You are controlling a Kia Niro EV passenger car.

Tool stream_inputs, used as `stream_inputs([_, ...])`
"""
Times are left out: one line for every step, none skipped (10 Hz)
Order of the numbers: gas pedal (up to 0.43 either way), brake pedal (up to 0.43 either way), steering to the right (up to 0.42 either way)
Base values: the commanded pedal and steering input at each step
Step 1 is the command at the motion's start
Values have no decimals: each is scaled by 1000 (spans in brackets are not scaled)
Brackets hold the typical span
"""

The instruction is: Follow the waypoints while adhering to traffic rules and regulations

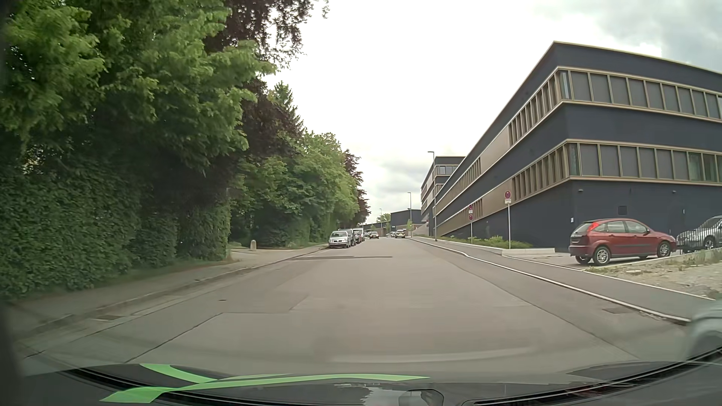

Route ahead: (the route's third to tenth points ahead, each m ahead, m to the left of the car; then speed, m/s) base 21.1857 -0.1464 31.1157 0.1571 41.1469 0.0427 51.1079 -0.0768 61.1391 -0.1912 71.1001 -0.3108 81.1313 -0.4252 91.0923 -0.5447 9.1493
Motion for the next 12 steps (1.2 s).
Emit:
stream_inputs([150,0,13])
stream_inputs([138,0,13])
stream_inputs([138,0,12])
stream_inputs([138,0,10])
stream_inputs([138,0,10])
stream_inputs([138,0,10])
stream_inputs([138,0,11])
stream_inputs([138,0,10])
stream_inputs([138,0,10])
stream_inputs([138,0,8])
stream_inputs([138,0,7])
stream_inputs([138,0,6])
